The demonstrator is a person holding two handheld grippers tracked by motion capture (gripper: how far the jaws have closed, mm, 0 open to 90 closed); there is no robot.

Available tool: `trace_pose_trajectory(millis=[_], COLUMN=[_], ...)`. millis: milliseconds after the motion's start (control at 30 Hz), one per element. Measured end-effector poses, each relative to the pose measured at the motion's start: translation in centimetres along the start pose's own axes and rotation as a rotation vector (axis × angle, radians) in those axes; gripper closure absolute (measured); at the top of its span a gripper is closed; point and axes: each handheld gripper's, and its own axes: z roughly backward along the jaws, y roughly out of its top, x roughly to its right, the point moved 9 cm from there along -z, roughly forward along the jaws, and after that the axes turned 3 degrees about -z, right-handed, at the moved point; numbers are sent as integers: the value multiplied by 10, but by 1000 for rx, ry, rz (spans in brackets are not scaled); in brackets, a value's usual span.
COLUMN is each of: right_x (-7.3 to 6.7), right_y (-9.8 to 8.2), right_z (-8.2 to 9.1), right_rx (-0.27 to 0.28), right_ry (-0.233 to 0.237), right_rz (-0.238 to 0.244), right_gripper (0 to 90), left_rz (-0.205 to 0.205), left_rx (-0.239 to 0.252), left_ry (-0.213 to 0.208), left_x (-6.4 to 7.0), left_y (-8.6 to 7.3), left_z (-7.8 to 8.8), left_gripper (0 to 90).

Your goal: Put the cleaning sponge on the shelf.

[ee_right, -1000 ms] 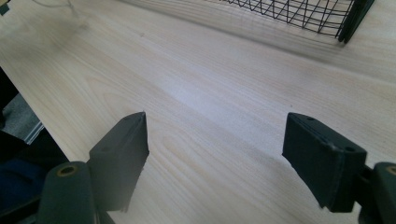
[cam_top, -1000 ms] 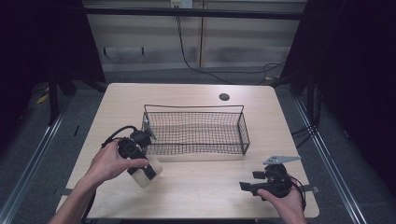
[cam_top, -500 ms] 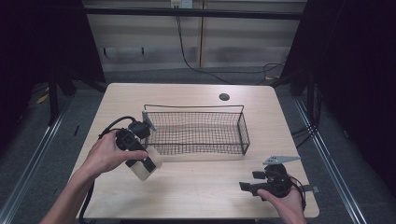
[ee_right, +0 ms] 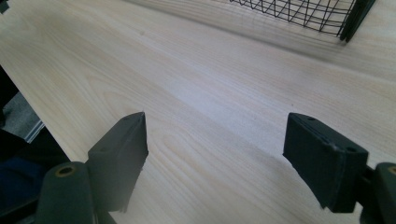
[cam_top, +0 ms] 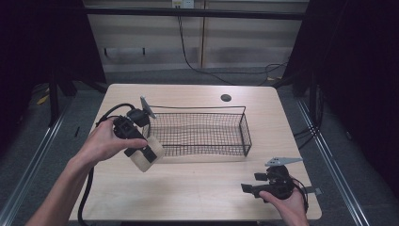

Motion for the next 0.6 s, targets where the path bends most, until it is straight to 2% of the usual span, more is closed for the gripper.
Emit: trace_pose_trajectory(millis=[167,233,333,400,600], right_x=[0,0,0,1,1], right_y=[0,0,0,-1,0], right_z=[-1,0,0,-1,0], right_rx=[-2,-2,1,-3,0], right_ry=[1,1,2,-1,0], right_rz=[2,2,5,4,5], right_gripper=[215,215,214,213,211], left_rz=[12,3,10,12,36], left_rx=[19,8,22,28,33], left_ry=[-24,-36,-20,-37,-15], left_x=[-2,-3,-4,-4,-12], left_y=[8,9,14,17,29], left_z=[6,7,10,14,20], left_gripper=[278,278,278,278,279])
